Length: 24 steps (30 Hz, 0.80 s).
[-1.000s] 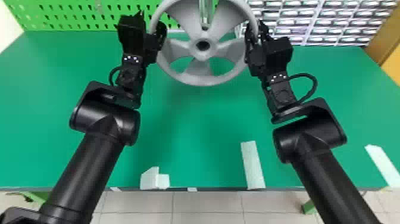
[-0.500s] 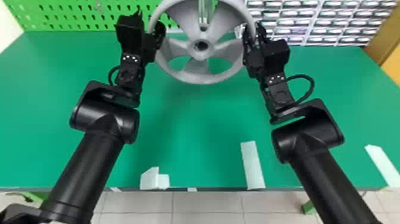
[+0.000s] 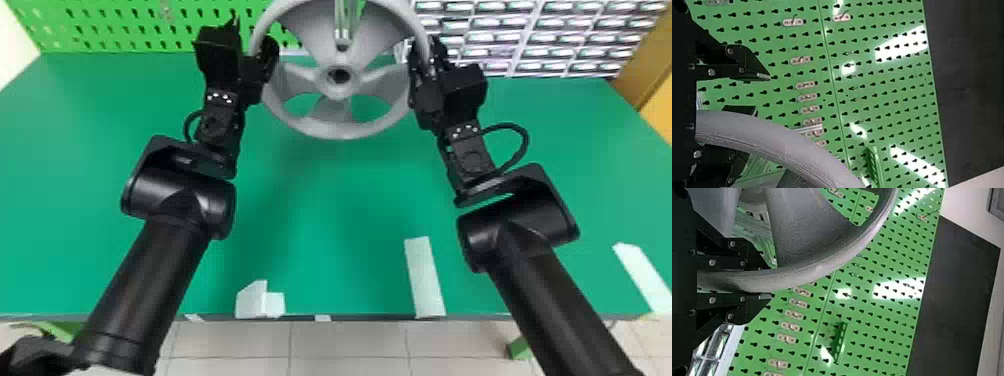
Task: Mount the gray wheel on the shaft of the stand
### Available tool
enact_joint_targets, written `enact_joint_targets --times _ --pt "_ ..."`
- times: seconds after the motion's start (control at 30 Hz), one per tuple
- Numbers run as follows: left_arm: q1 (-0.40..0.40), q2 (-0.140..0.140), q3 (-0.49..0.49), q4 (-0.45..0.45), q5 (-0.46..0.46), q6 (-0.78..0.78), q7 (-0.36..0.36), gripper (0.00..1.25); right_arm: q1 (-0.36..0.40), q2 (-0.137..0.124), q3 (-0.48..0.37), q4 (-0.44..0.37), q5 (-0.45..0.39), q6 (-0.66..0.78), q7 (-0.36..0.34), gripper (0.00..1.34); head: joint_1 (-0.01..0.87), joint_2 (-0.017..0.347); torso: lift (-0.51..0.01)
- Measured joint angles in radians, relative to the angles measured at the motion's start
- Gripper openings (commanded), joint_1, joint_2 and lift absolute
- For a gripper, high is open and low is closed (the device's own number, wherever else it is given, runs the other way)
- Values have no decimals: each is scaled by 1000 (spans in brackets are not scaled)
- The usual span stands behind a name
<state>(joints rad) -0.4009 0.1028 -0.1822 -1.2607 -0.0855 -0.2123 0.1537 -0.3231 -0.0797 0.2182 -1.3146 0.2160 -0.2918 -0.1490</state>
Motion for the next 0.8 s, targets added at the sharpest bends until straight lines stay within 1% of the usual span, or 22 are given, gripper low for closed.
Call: enact_joint_targets --times 0.47,0.6,0.8 --pt "-13 -9 1 17 2 -5 0 403 -3 0 -6 4 3 0 0 163 865 52 -101" --pt "-11 -12 -11 18 2 -4 0 431 -1 1 -7 4 3 1 0 163 865 52 -101" --pt "1 -12 -23 18 3 2 0 433 4 0 -13 3 3 2 0 163 865 52 -101"
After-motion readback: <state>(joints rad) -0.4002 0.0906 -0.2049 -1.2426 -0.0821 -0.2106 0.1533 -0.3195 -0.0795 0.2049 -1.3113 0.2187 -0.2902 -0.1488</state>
